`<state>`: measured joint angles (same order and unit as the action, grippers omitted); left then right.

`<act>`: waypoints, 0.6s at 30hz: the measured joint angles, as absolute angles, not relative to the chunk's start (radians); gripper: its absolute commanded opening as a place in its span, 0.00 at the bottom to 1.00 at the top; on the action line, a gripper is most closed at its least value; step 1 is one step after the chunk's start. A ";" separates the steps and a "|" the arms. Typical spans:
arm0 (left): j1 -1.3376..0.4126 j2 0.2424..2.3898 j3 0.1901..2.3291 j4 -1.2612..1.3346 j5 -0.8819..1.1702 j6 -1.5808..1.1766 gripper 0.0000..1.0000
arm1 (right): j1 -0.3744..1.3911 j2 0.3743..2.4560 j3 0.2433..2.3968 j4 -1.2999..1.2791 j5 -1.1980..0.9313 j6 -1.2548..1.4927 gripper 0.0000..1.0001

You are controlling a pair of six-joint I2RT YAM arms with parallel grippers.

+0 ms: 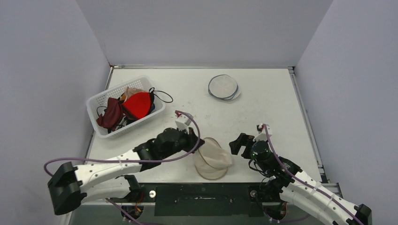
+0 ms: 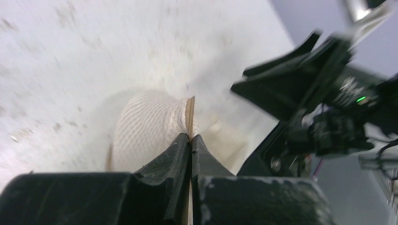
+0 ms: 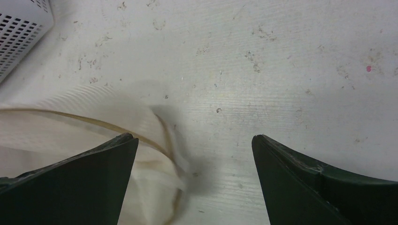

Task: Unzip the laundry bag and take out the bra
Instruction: Move the laundry bag to the center of the board, then adjust the laundry bag at the center of the board.

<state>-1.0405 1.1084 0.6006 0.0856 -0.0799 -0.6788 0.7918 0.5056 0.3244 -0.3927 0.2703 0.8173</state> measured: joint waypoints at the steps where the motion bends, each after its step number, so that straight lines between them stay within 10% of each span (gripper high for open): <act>1: -1.031 1.040 0.597 0.087 -0.110 -0.663 0.00 | 0.792 0.512 0.325 -0.389 0.270 0.814 0.98; 18: -0.984 0.815 0.541 -0.094 -0.333 -0.556 0.00 | 0.847 0.789 0.236 0.034 0.015 0.853 0.96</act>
